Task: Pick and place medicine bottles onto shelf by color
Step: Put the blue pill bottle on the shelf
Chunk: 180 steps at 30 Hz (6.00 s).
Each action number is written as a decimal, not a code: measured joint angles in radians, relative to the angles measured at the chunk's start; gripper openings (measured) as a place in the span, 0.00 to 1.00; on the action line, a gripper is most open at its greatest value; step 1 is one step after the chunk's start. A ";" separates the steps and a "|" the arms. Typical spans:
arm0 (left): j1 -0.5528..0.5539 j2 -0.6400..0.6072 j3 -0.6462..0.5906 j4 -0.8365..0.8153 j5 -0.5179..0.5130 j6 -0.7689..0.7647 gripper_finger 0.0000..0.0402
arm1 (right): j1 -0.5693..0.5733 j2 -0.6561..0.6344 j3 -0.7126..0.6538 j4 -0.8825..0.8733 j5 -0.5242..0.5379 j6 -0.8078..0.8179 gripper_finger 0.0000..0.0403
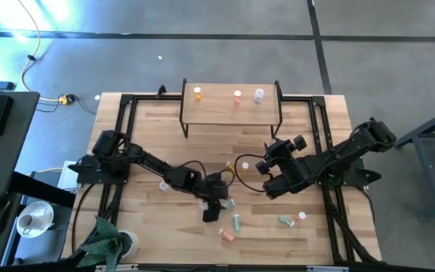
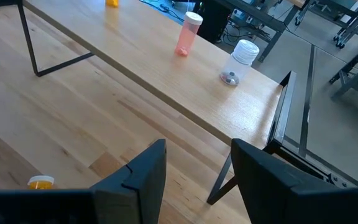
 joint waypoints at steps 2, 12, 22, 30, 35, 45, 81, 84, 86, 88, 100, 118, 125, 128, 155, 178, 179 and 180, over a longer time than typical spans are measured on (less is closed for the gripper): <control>-0.013 0.000 0.000 -0.008 -0.036 -0.005 0.46 | 0.000 0.000 0.000 0.000 0.000 0.000 0.43; -0.036 0.000 0.000 -0.016 -0.126 -0.004 0.46 | 0.000 0.000 0.000 0.008 0.000 0.000 0.43; -0.028 0.064 0.003 0.058 -0.089 0.002 0.46 | 0.000 0.000 0.000 0.008 0.001 0.000 0.43; -0.018 0.071 0.000 0.005 -0.116 0.005 0.46 | 0.000 0.000 0.000 0.009 0.000 0.000 0.43; -0.014 0.071 0.000 0.006 -0.122 0.008 0.46 | 0.000 0.000 0.000 0.009 0.001 0.000 0.43; -0.013 0.070 0.000 -0.005 -0.131 0.116 0.24 | 0.000 0.000 0.000 0.009 0.003 -0.001 0.43; 0.290 -0.591 -0.707 0.773 0.081 0.267 0.21 | -0.083 0.001 0.001 0.647 -0.102 -0.676 0.43; 0.322 -0.613 -0.739 0.857 0.108 0.285 0.21 | -0.123 0.001 0.001 0.790 -0.184 -0.842 0.43; 0.342 -0.623 -0.753 0.898 0.136 0.302 0.21 | -0.154 0.001 0.001 0.897 -0.264 -0.959 0.43; 0.358 -0.623 -0.757 0.932 0.149 0.318 0.21 | -0.187 0.001 0.001 1.002 -0.378 -1.068 0.43; 0.426 -0.623 -0.757 0.982 0.197 0.395 0.21 | -0.337 0.000 0.165 1.146 -0.839 -1.304 0.43; 0.419 -0.623 -0.757 0.996 0.197 0.390 0.24 | -0.394 0.100 0.217 1.162 -1.164 -1.510 0.52; 0.411 -0.623 -0.757 0.995 0.199 0.391 0.24 | -0.394 0.142 0.217 1.151 -1.161 -1.547 0.52; 0.412 -0.623 -0.757 0.996 0.199 0.391 0.24 | -0.394 0.142 0.217 1.126 -1.160 -1.535 0.52; 0.411 -0.622 -0.756 1.040 0.193 0.345 0.24 | -0.395 0.142 0.217 1.083 -1.047 -1.507 0.37; 0.413 -0.621 -0.740 1.027 0.184 0.353 0.24 | -0.425 0.139 0.217 1.067 -1.086 -1.447 0.24; 0.413 -0.621 -0.740 1.027 0.184 0.353 0.24 | -0.425 0.139 0.217 1.067 -1.086 -1.447 0.24; 0.413 -0.621 -0.740 1.027 0.183 0.354 0.24 | -0.425 0.139 0.217 1.067 -1.086 -1.447 0.24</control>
